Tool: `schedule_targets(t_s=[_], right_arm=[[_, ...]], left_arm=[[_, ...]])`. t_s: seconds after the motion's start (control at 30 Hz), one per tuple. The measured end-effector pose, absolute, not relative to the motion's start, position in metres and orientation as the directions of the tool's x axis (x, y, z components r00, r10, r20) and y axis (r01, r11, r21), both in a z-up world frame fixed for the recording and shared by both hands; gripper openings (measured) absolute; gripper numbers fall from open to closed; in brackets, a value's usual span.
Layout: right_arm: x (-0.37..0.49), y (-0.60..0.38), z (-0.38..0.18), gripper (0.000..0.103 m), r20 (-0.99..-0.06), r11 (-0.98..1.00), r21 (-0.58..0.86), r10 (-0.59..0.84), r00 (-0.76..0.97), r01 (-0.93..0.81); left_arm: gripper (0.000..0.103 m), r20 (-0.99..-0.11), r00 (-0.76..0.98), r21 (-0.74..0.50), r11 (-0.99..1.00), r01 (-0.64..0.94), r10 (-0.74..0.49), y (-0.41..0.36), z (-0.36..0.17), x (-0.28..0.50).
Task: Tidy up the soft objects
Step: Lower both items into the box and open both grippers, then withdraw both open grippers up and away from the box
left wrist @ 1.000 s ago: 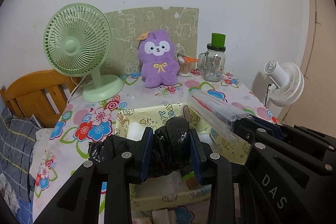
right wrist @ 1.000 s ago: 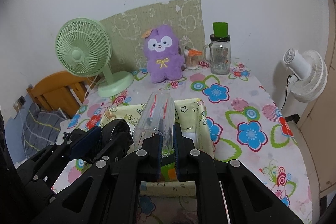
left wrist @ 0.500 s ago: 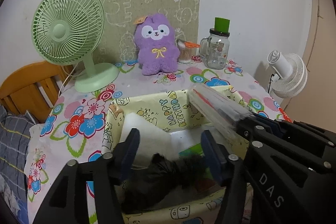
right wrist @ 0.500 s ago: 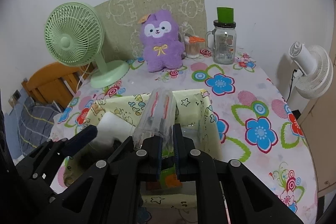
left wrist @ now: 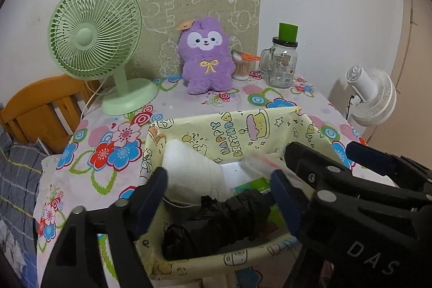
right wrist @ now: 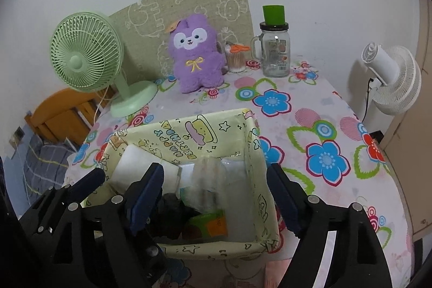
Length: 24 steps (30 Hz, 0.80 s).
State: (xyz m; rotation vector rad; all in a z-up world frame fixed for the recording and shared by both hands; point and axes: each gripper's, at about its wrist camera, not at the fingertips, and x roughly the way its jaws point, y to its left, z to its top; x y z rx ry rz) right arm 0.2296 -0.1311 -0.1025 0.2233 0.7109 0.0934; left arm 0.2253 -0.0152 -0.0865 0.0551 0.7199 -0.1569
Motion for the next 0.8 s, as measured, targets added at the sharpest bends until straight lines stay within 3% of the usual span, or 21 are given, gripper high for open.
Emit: schedule_targets(t_s=[0.23,0.8], right_arm=[[0.218,-0.124,-0.093,0.082,-0.632,0.984,0.174,0.137,0.763,-0.032],[0.175,-0.120,-0.064,0.094,-0.564,0.986,0.159,0.136,0.814,-0.055]], left_arm=[[0.099,-0.665,0.735,-0.030,0.987,0.155,-0.135,-0.013,-0.077,0.218],[0.103,-0.605,0.788,-0.009,0.991,0.137,-0.114,-0.008,-0.050,0.176]])
